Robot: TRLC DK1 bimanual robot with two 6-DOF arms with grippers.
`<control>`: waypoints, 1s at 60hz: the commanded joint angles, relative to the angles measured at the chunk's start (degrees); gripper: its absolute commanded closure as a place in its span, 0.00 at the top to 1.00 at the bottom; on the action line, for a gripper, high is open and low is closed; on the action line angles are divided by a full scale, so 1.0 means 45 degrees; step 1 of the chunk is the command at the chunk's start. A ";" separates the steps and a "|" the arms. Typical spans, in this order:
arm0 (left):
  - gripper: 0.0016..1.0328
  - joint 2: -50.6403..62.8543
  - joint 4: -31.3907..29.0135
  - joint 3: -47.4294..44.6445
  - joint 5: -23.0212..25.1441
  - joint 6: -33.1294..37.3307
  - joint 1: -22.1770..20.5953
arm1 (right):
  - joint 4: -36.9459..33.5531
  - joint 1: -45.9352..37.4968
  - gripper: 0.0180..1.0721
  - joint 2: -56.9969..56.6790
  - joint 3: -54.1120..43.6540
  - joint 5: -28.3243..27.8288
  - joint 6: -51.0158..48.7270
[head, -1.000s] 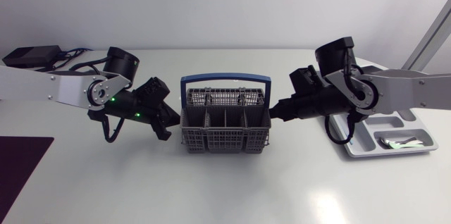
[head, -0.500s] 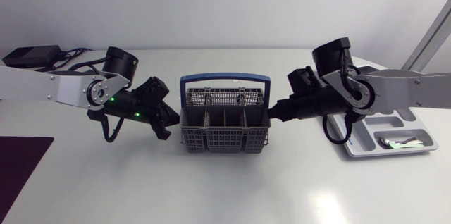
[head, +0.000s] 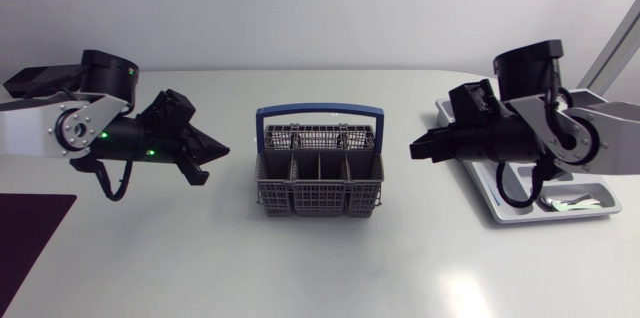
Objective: Sort the cutlery from the basket into the organizer compartments.
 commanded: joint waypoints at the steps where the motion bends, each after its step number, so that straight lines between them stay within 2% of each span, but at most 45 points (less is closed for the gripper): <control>1: 0.06 -0.1004 0.0092 -0.0654 0.0164 -0.0440 0.0284 | -0.0086 -0.0227 0.06 -0.0768 -0.0658 0.0309 -0.0286; 8: 0.15 -0.2235 0.0190 -0.1123 0.0106 -0.0752 0.0479 | -0.0047 -0.0442 0.06 -0.1882 -0.1166 0.0895 -0.0638; 11: 0.23 -0.2645 0.0190 -0.1240 0.0106 -0.0870 0.0713 | -0.0047 -0.0579 0.12 -0.2292 -0.1341 0.1071 -0.0774; 15: 0.25 -0.3016 0.0190 -0.1377 -0.0011 -0.1045 0.0811 | -0.0008 -0.0677 0.20 -0.2897 -0.1576 0.1422 -0.1028; 19: 0.41 -0.3445 0.0190 -0.1572 -0.0148 -0.1143 0.0948 | -0.0028 -0.0716 0.29 -0.3444 -0.1771 0.1715 -0.1184; 20: 0.52 -0.3602 0.0190 -0.1650 -0.0246 -0.1163 0.1006 | -0.0047 -0.0755 0.33 -0.3659 -0.1830 0.1774 -0.1263; 23: 0.68 -0.3875 0.0190 -0.1767 -0.0402 -0.1260 0.1026 | -0.0086 -0.0794 0.43 -0.4089 -0.1947 0.1911 -0.1360; 27: 0.96 -0.4285 0.0170 -0.1923 -0.0578 -0.1417 0.1104 | -0.0145 -0.0813 0.55 -0.4558 -0.2084 0.2184 -0.1595; 39: 0.97 -0.6219 0.0170 -0.2568 -0.1457 -0.2042 0.1319 | -0.0204 -0.1009 0.95 -0.6061 -0.2748 0.2829 -0.2278; 45: 0.96 -0.7078 0.0170 -0.2802 -0.2160 -0.2706 0.1338 | -0.0223 -0.1321 0.96 -0.6706 -0.3060 0.2829 -0.2513; 60: 0.95 -0.9246 -0.0904 -0.3212 -0.2570 -0.2959 0.1983 | -0.0184 -0.2337 0.96 -0.8464 -0.3802 0.2848 -0.3216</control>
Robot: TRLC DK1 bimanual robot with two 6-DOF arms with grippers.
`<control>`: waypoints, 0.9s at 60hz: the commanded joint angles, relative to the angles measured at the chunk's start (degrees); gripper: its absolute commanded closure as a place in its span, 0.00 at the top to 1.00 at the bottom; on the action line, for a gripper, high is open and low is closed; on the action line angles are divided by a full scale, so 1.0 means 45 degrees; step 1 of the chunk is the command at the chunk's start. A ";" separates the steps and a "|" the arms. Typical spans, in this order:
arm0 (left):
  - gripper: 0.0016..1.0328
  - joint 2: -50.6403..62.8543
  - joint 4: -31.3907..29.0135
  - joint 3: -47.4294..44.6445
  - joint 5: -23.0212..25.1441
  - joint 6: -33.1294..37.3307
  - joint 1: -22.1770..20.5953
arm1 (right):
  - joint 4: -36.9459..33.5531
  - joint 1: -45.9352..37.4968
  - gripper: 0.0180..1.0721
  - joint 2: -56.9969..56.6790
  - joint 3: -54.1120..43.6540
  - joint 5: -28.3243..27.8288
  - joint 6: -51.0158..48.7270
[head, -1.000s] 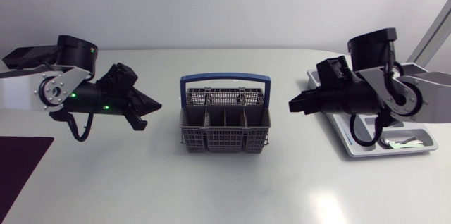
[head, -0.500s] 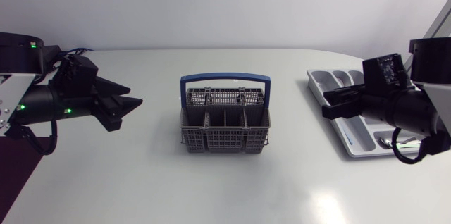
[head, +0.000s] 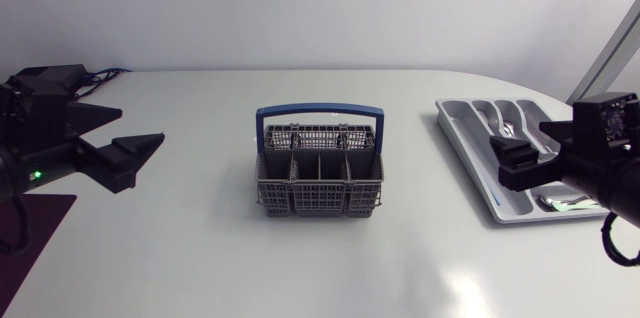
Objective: Sort the cutlery from the basket into the organizer compartments.
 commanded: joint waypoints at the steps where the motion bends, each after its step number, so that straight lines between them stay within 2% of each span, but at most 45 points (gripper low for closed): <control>1: 0.95 -0.0820 -0.0409 -0.0405 -0.0112 -0.0376 0.0278 | -0.0107 -0.0287 0.96 -0.0576 -0.0543 0.0128 -0.0438; 9: 0.96 -0.1699 -0.0487 -0.0659 -0.0093 -0.0805 0.0766 | -0.0282 -0.0639 0.96 -0.1455 -0.1012 0.0128 -0.0848; 16: 0.96 -0.2128 -0.0936 -0.0874 0.0024 -0.0747 0.0766 | -0.0489 -0.1157 0.96 -0.2504 -0.1341 0.0091 -0.0859; 28: 0.96 -0.4157 -0.0769 -0.1538 0.0304 -0.0760 0.0763 | 0.0092 -0.1042 0.96 -0.3882 -0.2512 0.0117 -0.0032; 54: 0.96 -0.6717 0.0932 -0.4416 -0.1725 -0.2762 0.0222 | 0.1305 -0.0803 0.96 -0.6761 -0.4956 0.0170 0.1695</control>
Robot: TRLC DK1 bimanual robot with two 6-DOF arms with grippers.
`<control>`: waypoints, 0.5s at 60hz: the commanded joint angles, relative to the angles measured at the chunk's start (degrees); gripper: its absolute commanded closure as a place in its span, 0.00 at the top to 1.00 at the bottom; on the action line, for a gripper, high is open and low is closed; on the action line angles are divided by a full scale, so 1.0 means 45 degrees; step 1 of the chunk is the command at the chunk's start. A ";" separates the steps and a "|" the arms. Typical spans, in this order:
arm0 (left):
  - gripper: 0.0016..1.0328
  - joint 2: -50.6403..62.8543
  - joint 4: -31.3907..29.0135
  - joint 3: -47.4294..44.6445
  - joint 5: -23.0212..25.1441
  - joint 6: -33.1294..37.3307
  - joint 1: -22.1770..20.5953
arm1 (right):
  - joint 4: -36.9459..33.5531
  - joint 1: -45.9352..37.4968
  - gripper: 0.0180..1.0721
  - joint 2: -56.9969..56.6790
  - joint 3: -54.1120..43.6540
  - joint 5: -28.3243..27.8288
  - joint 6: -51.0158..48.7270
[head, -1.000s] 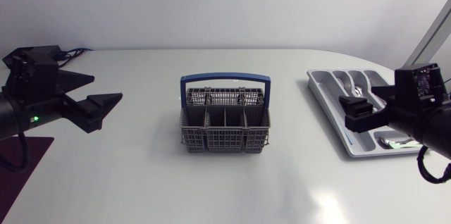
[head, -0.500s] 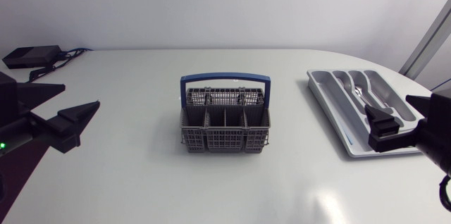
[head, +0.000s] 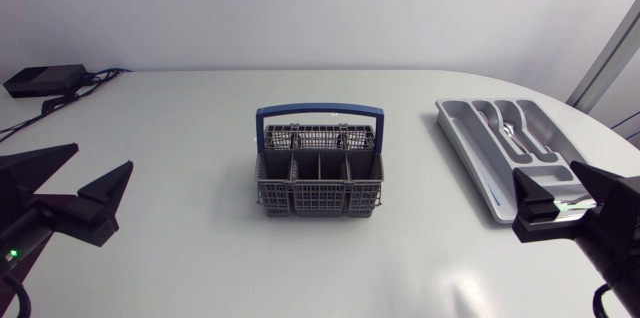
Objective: Sort the cutlery from the basket into the organizer compartments.
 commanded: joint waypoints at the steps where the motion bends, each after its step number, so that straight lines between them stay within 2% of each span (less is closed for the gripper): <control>1: 0.96 -0.0541 0.0420 -0.0738 -0.0349 -0.0744 -0.0155 | 0.0316 0.0123 0.96 -0.0552 -0.0680 0.0118 0.0679; 17: 0.96 -0.2183 0.1511 -0.2585 -0.1651 -0.2029 -0.0502 | 0.1094 0.0276 0.96 -0.2399 -0.2249 0.0152 0.1787; 30: 0.96 -0.3479 0.2372 -0.4042 -0.2677 -0.3042 -0.0775 | 0.1110 0.0279 0.96 -0.2436 -0.2280 0.0153 0.1809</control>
